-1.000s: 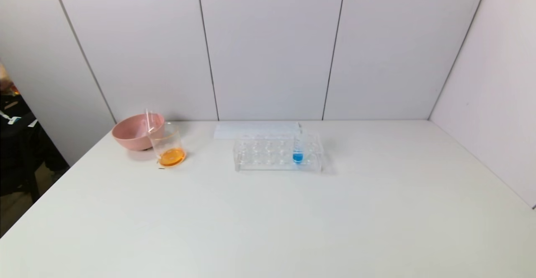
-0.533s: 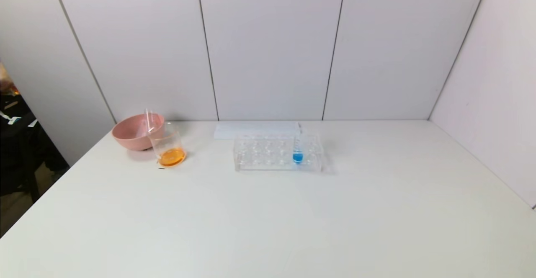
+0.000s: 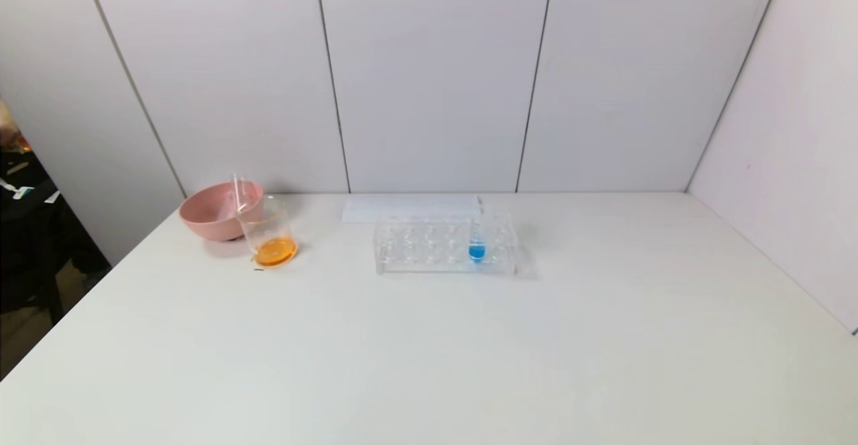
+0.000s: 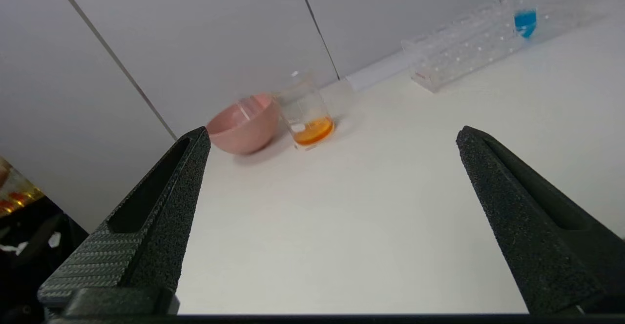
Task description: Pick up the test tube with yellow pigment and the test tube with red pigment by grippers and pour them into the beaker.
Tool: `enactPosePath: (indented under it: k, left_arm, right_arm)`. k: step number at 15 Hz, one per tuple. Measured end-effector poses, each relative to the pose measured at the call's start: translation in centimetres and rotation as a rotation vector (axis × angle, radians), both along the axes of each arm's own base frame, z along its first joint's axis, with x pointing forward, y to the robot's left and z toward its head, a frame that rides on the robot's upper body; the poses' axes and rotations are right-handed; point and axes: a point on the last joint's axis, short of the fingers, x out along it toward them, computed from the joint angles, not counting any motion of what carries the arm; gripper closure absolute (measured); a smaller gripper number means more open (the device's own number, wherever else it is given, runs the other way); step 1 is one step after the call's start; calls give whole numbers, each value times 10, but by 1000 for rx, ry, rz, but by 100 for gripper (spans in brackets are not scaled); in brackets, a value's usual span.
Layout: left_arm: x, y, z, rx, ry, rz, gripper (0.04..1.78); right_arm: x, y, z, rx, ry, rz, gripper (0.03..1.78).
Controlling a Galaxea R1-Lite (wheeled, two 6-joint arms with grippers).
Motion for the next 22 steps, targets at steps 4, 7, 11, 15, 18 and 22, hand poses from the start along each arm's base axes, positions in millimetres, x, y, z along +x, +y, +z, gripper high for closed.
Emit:
enactPosePath:
  k: [4,7,11,15,18,22]
  left_arm:
    - [3,3,-19,-113,197,119,6]
    - [3,3,-22,-195,235,128,6]
    - [4,3,-23,-198,238,128,6]
    - [4,3,-23,-198,238,129,6]
    - [4,3,-23,-197,239,129,6]
    - [4,3,-23,-197,239,128,6]
  right_arm:
    - [0,0,0,0,0,0,11]
    - [0,0,0,0,0,0,11]
    - [0,0,0,0,0,0,11]
    - [0,0,0,0,0,0,11]
    - [0,0,0,0,0,0,11]
    - [0,0,0,0,0,0,11]
